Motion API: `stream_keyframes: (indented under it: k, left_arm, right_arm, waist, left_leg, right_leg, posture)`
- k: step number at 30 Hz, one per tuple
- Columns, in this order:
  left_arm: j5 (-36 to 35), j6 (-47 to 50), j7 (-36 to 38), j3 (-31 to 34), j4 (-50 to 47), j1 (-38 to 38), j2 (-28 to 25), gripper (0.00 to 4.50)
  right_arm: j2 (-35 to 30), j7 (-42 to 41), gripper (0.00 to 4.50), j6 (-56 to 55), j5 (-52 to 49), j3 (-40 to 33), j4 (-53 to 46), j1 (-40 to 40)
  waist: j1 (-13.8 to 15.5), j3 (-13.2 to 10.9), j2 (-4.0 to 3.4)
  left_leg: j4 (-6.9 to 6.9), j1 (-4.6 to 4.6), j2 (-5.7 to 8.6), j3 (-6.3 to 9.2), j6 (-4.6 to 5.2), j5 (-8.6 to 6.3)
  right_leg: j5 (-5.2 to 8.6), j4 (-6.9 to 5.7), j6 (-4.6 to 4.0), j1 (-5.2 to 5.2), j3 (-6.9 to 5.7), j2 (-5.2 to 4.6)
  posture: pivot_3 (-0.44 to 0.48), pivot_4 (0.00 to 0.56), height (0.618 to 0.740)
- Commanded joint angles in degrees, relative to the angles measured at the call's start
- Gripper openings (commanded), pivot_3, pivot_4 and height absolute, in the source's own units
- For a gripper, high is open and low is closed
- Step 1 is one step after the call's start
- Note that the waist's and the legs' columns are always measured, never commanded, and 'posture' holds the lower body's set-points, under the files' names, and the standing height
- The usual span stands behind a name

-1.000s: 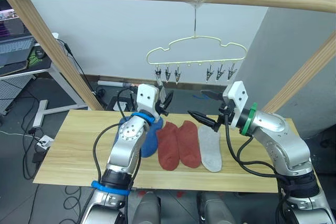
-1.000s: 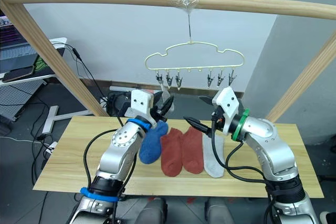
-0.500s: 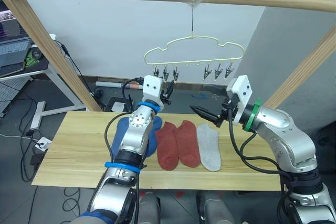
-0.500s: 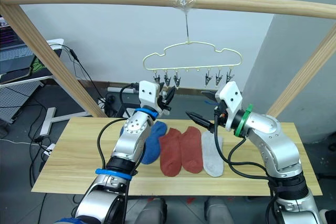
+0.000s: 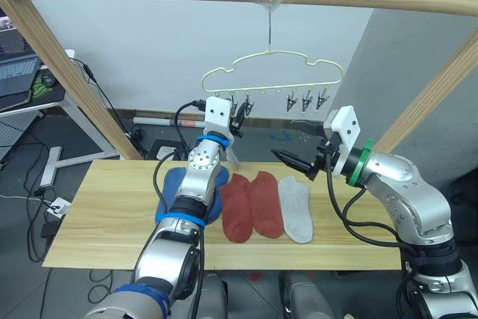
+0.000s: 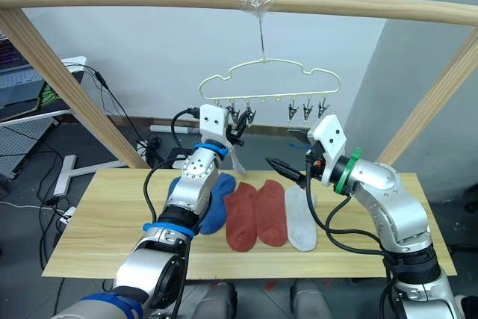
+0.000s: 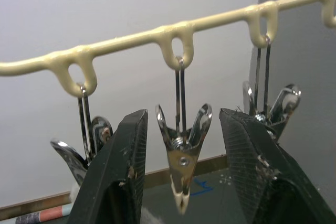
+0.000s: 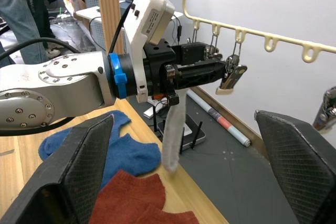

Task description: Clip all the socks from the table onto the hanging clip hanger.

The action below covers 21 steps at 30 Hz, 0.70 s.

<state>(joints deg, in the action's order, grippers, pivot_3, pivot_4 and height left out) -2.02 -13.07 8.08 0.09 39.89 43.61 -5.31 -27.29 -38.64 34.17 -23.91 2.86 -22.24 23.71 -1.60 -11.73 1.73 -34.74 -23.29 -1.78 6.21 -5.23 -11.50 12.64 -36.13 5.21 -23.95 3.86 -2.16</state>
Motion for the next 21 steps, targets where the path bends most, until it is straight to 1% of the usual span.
stream_keyframes:
  k: [1, 5, 8, 11, 13, 15, 21]
  left_arm:
    - [0.7, -2.3, -0.2, 0.2, -0.5, 1.6, 0.0, 2.19]
    - [1.0, -2.7, -0.1, 0.3, -0.2, 1.8, 0.2, 2.19]
    - [1.0, -3.1, 0.2, 0.2, -0.4, 1.7, 0.2, 1.68]
    - [1.1, -3.1, 0.0, 0.3, -0.6, 1.7, 0.3, 0.86]
    - [1.2, -3.2, -0.1, 0.3, -0.5, 1.8, 0.1, 0.54]
    - [1.2, -3.1, -0.1, 0.4, -0.6, 1.8, 0.1, 0.48]
    - [1.4, -2.8, -0.1, 0.3, -1.3, 1.7, -0.1, 0.48]
  right_arm:
    - [-0.5, 0.2, 4.5, -0.4, -0.9, -1.4, -2.4, 1.4]
    - [-0.7, 0.1, 4.5, -0.5, -1.0, -1.5, -2.2, 1.5]
    - [-0.7, 0.1, 4.5, -0.4, -1.0, -1.4, -2.1, 1.6]
    - [-0.7, 0.0, 4.5, -0.2, -1.3, -1.4, -2.2, 1.6]
    - [-0.7, 0.0, 4.5, -0.2, -1.2, -1.3, -2.1, 1.7]
    - [-0.7, 0.1, 4.5, -0.2, -1.2, -1.3, -2.1, 1.6]
    - [-0.6, 0.0, 4.5, -0.2, -1.0, -1.0, -2.0, 1.5]
  waist:
    - [-0.1, 0.0, 0.0]
    - [-0.1, 0.0, 0.0]
    - [-0.1, 0.0, 0.0]
    - [-0.1, 0.0, 0.0]
    - [-0.1, 0.0, 0.0]
    - [-0.1, 0.0, 0.0]
    - [-0.1, 0.0, 0.0]
  left_leg:
    - [0.0, 0.01, 0.0, 0.0, 0.0, 0.0]
    - [-0.01, 0.01, 0.0, 0.0, 0.0, 0.0]
    - [-0.02, 0.01, 0.0, 0.0, 0.0, 0.0]
    - [-0.02, 0.01, 0.0, 0.0, 0.0, 0.0]
    - [-0.04, 0.01, 0.0, 0.0, 0.0, 0.0]
    - [-0.04, 0.01, 0.0, 0.0, 0.0, 0.0]
    - [-0.07, 0.01, 0.0, 0.01, 0.0, 0.0]
  right_leg:
    - [0.0, -0.01, 0.0, 0.0, 0.0, 0.0]
    - [0.0, -0.03, 0.0, 0.0, 0.0, 0.0]
    - [0.0, -0.03, 0.0, 0.0, 0.0, 0.0]
    - [0.0, -0.05, 0.0, 0.0, 0.0, 0.0]
    - [0.0, -0.06, 0.0, 0.0, 0.0, 0.0]
    - [0.0, -0.07, 0.0, 0.0, 0.0, 0.0]
    - [0.0, -0.11, 0.0, 0.0, 0.0, 0.0]
  posture:
    - [-0.016, 0.168, 0.74]
    - [-0.022, 0.169, 0.74]
    - [-0.022, 0.169, 0.74]
    - [-0.018, 0.173, 0.74]
    - [-0.018, 0.173, 0.74]
    - [-0.015, 0.174, 0.74]
    - [-0.013, 0.177, 0.74]
